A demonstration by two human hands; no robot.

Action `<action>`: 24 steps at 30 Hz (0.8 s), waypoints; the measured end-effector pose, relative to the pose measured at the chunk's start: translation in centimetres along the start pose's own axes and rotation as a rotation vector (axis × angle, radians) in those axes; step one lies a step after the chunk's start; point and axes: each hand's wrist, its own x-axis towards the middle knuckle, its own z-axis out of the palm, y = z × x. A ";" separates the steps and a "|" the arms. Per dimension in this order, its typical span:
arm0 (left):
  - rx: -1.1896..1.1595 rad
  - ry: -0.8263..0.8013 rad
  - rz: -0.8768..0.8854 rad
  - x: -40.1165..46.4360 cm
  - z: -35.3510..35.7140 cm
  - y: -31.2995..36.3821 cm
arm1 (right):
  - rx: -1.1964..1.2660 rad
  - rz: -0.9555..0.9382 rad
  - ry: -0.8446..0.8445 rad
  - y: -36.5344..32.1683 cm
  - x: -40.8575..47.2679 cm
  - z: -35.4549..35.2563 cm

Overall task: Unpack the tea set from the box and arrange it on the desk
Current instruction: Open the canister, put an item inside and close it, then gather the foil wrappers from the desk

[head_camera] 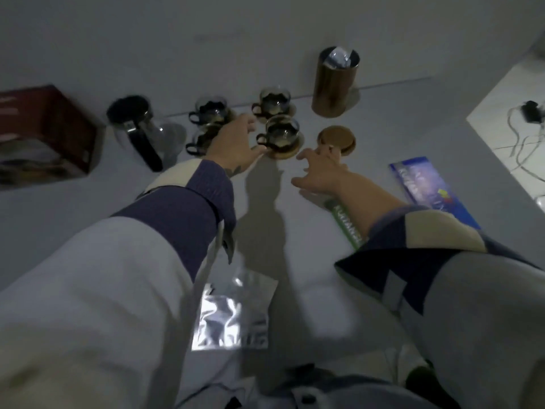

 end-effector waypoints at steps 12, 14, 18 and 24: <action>0.167 -0.115 -0.227 -23.0 -1.7 -12.9 | -0.073 0.023 -0.238 -11.1 -14.1 12.2; 0.234 -0.162 -0.241 -25.4 -1.1 -14.2 | -0.140 0.037 -0.164 -11.6 -15.2 14.1; 0.248 -0.167 -0.240 -28.0 0.7 -15.7 | -0.174 0.093 -0.068 -11.5 -16.1 15.7; 0.203 -0.162 -0.261 -28.1 1.5 -16.1 | -0.117 0.124 -0.079 -10.8 -16.2 15.4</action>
